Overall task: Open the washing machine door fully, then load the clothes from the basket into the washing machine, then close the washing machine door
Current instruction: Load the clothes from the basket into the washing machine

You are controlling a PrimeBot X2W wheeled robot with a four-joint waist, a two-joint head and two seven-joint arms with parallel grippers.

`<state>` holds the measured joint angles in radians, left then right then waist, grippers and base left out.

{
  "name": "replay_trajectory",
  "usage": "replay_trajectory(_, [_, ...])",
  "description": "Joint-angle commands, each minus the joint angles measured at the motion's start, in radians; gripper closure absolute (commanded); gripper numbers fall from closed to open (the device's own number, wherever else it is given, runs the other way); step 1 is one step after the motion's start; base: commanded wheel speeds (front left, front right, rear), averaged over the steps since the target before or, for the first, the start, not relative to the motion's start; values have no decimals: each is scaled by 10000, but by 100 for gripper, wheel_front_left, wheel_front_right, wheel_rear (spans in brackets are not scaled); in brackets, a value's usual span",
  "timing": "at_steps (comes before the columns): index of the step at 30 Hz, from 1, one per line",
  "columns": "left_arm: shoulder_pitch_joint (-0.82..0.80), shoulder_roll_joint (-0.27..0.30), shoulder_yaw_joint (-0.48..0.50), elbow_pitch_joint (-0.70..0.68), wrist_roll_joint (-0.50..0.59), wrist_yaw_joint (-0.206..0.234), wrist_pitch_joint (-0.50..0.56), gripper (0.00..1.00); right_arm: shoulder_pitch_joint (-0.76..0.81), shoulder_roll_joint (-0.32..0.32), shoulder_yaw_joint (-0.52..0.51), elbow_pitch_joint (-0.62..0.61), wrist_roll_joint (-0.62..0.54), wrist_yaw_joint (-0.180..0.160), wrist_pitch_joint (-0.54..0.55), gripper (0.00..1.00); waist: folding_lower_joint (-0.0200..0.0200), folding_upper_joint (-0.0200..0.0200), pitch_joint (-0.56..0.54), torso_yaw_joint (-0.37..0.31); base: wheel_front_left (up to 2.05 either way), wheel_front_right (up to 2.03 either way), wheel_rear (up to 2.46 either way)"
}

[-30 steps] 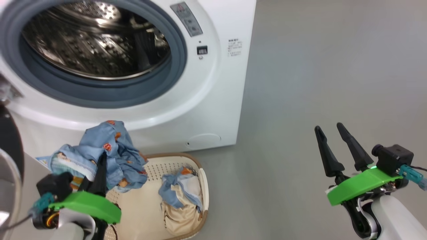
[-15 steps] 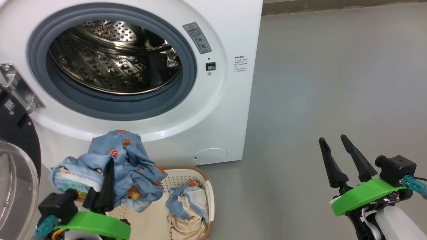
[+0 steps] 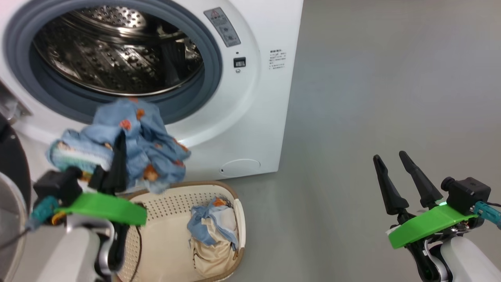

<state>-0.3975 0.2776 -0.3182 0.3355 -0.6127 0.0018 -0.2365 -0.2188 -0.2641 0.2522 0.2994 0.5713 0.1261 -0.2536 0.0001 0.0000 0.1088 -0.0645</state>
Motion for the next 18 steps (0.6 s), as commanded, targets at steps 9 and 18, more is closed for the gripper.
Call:
replay_trajectory(9, [-3117,317,636,2179,218,-553,-170,100,-911,-138,377,-513,-193,46,-82,0,-1,0,1402,-891,0,0,0])
replay_trajectory(18, [-5769,635,802,4685,389,-955,-229,100,-1639,208,454,-877,-375,46,-82,0,-1,0,2950,-1646,0,0,0])
